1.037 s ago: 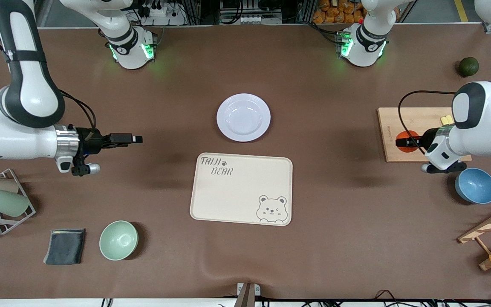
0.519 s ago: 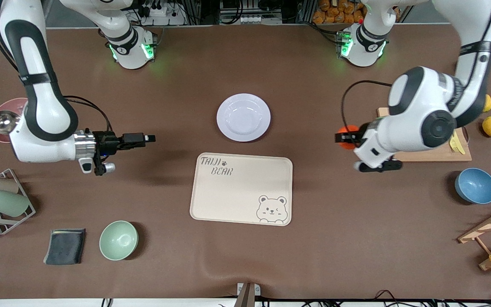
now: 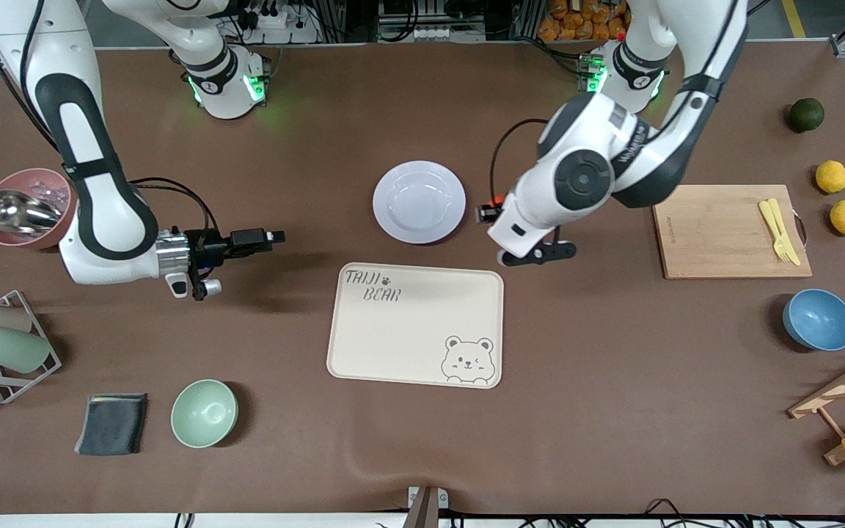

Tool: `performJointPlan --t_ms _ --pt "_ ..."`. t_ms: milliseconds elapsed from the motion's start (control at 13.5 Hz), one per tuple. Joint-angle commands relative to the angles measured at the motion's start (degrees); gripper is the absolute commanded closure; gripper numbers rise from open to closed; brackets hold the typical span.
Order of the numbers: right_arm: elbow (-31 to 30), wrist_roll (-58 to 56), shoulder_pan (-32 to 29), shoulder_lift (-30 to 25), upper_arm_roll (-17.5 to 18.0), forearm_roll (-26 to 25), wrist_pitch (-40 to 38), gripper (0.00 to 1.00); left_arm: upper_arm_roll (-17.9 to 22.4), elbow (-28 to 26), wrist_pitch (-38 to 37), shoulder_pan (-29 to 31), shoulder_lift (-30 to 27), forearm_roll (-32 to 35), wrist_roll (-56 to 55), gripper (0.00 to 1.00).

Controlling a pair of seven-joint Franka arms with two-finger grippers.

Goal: Place orange and plate with both arms
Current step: 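Carry the orange over the white plate and lower it with the left gripper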

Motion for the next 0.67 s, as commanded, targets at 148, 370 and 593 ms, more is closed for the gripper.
performJointPlan --t_ms 148,370,593 --pt "-5.19 -15.69 2.77 4.02 -0.14 12.34 3.86 0.00 0.51 -2.71 7.75 -10.57 3.18 -0.28 -18.85 1.00" --pt "-5.99 -15.79 3.75 3.93 -0.06 13.66 4.93 0.00 0.51 -11.84 19.51 -15.13 2.47 -0.28 -26.78 1.00" --pt "-6.61 -15.70 4.80 3.58 -0.06 14.63 7.04 0.02 0.51 -14.51 25.35 -16.55 4.83 -0.28 -28.72 1.00"
